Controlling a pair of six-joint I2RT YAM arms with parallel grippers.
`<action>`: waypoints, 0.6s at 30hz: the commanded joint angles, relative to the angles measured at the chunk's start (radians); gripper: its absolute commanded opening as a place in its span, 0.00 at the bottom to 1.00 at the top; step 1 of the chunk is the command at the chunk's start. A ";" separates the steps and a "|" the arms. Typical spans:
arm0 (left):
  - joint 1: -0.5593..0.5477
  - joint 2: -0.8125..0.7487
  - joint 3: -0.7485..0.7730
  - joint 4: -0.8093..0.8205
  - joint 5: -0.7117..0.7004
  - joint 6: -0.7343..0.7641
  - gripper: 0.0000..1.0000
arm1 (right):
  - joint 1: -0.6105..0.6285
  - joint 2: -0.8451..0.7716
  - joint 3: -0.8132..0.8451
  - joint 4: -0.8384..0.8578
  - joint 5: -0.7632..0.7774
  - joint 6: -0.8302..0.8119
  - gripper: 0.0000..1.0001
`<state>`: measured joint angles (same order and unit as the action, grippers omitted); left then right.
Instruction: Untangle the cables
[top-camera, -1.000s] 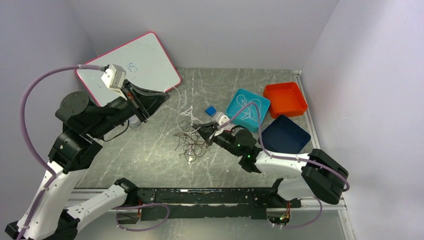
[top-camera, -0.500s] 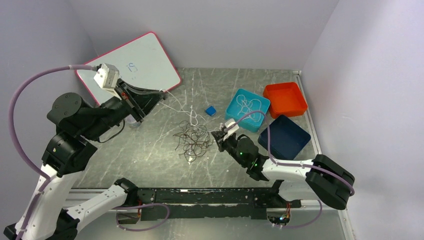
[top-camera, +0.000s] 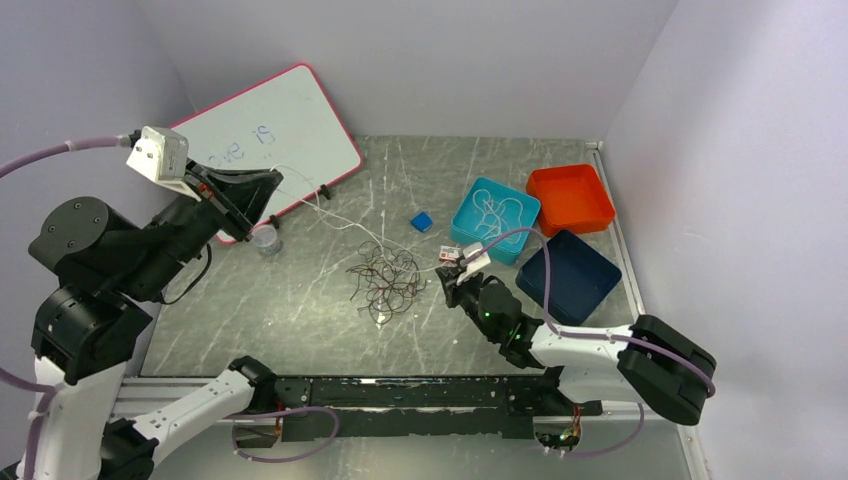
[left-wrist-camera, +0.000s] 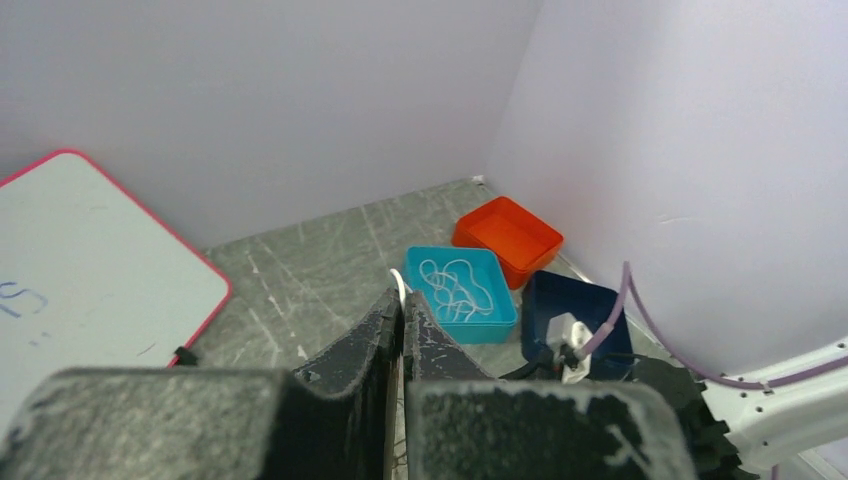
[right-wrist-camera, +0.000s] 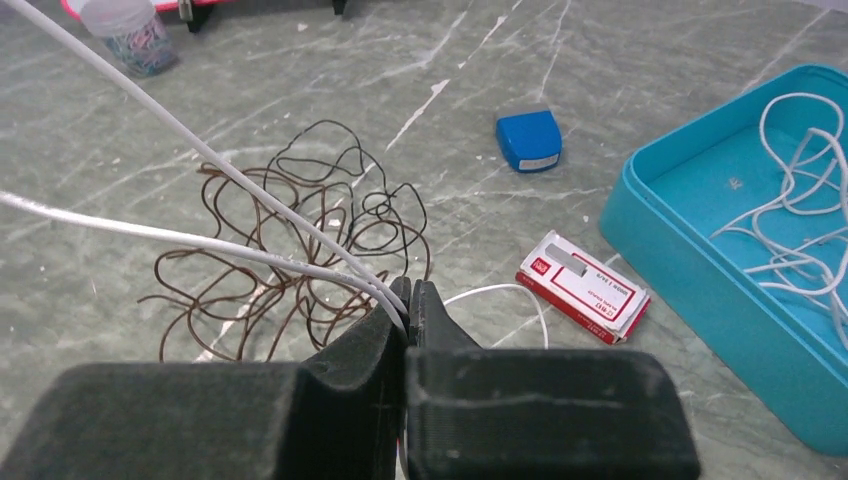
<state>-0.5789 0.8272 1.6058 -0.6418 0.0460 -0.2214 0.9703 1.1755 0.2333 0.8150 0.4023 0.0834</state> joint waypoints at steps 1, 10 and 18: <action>-0.004 -0.017 0.052 -0.012 -0.122 0.049 0.07 | -0.002 -0.028 -0.029 -0.040 0.074 0.018 0.00; -0.004 -0.026 -0.091 0.034 -0.028 0.007 0.07 | -0.002 -0.246 0.097 -0.283 -0.050 -0.031 0.00; -0.004 -0.038 -0.316 0.156 0.116 -0.074 0.13 | -0.006 -0.364 0.414 -0.653 0.018 -0.042 0.00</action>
<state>-0.5789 0.7959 1.3697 -0.5804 0.0624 -0.2424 0.9699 0.8471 0.5049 0.3710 0.3805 0.0597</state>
